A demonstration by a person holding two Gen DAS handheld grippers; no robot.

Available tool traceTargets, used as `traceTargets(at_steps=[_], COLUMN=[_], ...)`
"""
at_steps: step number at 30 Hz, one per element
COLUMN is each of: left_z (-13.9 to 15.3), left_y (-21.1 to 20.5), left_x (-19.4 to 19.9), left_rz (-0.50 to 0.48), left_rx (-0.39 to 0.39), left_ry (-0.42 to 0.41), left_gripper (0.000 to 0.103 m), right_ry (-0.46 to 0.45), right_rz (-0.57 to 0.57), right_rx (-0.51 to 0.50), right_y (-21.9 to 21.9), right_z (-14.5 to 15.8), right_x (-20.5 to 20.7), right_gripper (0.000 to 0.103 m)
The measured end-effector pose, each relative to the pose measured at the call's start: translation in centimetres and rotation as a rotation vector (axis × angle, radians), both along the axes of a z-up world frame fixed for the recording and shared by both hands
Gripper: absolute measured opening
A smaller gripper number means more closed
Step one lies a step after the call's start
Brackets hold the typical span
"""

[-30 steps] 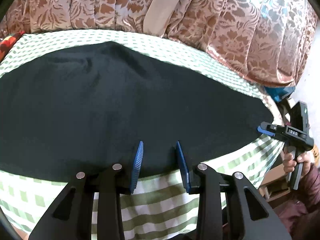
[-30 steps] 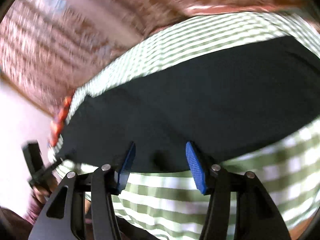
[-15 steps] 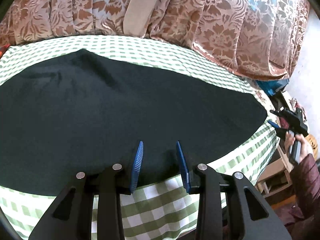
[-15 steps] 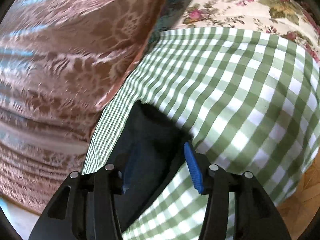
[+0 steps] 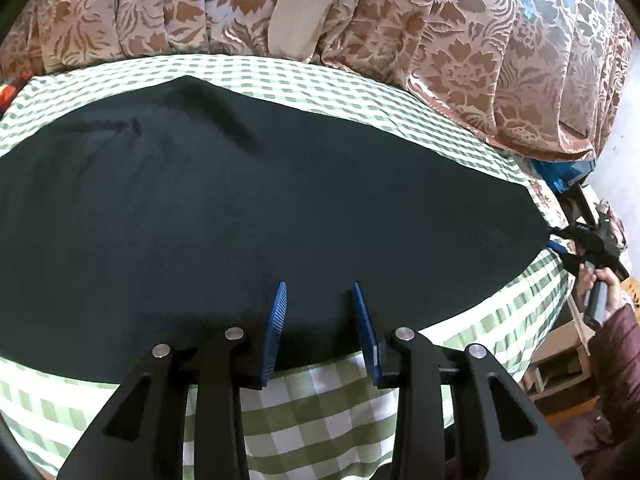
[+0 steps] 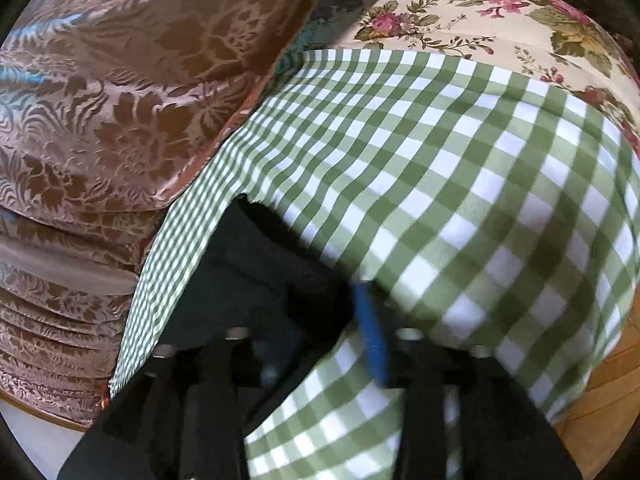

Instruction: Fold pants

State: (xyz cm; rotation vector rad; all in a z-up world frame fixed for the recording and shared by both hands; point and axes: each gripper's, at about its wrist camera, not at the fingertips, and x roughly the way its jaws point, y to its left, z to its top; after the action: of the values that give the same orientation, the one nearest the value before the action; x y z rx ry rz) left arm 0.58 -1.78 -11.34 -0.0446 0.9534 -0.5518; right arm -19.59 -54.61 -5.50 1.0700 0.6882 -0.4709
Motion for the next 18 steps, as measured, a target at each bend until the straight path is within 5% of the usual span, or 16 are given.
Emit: traceTargets(at_steps=[5,18], left_z=[0.6,0.3], left_y=[0.1,1.1], left_x=[0.2,0.6], left_rz=[0.040,0.107], left_rx=[0.021,0.042], left_ry=[-0.026,-0.046], left_gripper=[0.044,0.044], right_ry=[-0.025,-0.031], right_rz=[0.025,0.182], right_rx=[0.029,0.186], right_y=[2.1,8.8], right_z=[0.1,-1.9], right_x=[-1.2,2.0], right_gripper=[0.064,0.070])
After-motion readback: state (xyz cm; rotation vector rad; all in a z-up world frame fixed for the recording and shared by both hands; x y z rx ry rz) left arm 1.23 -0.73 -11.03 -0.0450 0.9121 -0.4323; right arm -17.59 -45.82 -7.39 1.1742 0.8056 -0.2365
